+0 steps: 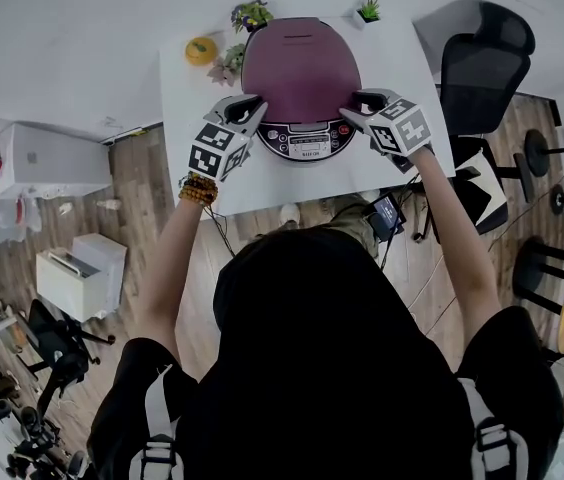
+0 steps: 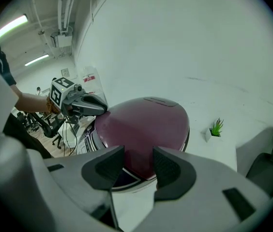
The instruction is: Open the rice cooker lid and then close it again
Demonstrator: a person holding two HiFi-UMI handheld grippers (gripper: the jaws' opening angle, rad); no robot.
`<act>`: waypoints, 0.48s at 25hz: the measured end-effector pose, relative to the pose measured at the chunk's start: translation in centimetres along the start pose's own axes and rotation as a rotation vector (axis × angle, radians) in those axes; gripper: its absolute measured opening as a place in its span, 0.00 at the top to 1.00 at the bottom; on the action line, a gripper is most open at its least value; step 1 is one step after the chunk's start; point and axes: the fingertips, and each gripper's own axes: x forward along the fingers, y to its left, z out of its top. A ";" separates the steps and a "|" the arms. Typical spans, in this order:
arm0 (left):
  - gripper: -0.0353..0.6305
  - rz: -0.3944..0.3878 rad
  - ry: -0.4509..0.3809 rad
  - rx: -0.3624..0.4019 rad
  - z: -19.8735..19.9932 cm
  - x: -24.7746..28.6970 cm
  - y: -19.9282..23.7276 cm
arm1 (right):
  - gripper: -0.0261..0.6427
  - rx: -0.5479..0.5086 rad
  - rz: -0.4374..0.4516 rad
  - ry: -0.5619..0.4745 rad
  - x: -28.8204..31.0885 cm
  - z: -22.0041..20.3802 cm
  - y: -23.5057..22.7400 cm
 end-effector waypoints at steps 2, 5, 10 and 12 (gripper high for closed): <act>0.86 -0.010 0.036 0.008 -0.1 0.1 0.0 | 0.67 -0.008 0.000 0.037 0.1 0.0 0.1; 0.87 -0.022 0.118 0.053 -0.2 0.4 -0.2 | 0.68 -0.031 -0.003 0.101 0.4 -0.1 0.2; 0.88 -0.054 0.199 0.098 -0.3 0.6 -0.5 | 0.69 -0.055 0.000 0.186 0.6 -0.2 0.3; 0.88 -0.063 0.210 0.096 -0.3 0.6 -0.5 | 0.70 -0.049 -0.001 0.220 0.8 -0.4 0.3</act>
